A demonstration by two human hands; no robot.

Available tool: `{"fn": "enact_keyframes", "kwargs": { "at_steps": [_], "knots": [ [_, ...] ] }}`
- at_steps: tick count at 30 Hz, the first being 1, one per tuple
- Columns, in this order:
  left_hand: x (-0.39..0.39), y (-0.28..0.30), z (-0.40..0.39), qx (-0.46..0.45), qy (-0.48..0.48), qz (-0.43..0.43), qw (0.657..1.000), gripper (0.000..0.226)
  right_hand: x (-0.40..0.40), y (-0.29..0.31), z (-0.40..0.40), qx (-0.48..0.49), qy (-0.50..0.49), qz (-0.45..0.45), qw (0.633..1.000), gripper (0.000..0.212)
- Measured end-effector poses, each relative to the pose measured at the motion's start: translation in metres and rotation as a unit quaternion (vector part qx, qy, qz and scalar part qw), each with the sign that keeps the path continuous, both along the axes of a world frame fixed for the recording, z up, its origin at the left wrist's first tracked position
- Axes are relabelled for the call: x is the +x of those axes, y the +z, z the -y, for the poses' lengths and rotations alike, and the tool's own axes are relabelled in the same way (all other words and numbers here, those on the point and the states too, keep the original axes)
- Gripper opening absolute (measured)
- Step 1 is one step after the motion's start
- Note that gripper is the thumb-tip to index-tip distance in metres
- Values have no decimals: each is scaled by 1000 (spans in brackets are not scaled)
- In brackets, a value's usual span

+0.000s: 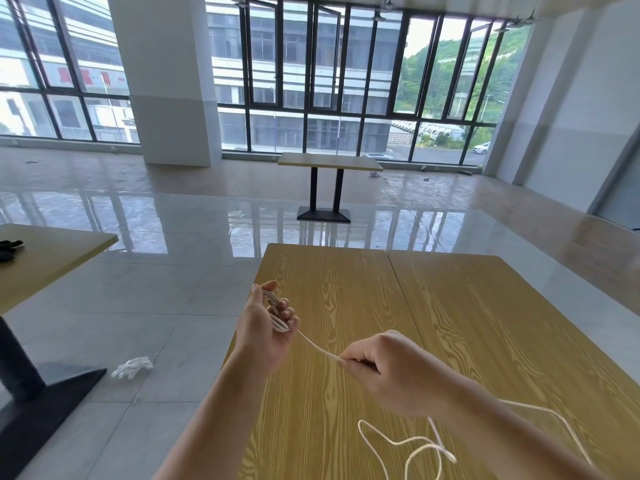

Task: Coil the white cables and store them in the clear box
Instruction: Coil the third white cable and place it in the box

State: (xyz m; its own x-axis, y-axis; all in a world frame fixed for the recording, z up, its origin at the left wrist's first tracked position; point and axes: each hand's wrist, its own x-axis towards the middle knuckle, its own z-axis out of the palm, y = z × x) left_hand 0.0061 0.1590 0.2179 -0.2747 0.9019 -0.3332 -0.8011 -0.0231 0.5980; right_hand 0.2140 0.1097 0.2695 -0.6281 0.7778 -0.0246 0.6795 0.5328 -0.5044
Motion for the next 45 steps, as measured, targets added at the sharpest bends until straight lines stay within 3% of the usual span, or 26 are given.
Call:
{"fn": "enact_keyframes", "kwargs": {
  "at_steps": [8,12,14,22,29,35,45],
  "knots": [
    [-23,6,-8,-49,59,-128,989,28,1,20,0,-3,28,-3,1000,27],
    [-13,0,-8,-39,-2,-305,951,33,-4,34,0,23,42,-26,998,22],
    [-6,0,-5,-33,-50,-347,936,38,-8,41,-1,54,48,-48,996,20],
    [18,21,21,30,-224,-291,930,52,-16,54,-16,133,-27,-148,980,18],
    [25,26,32,114,-352,-284,885,65,-15,46,-36,166,-97,-174,966,22],
    [27,32,34,145,-394,-356,835,23,-10,42,-45,159,-100,-171,967,19],
    [-6,26,29,160,-362,-215,893,28,22,47,-63,157,-128,-121,972,15]
  ]
}}
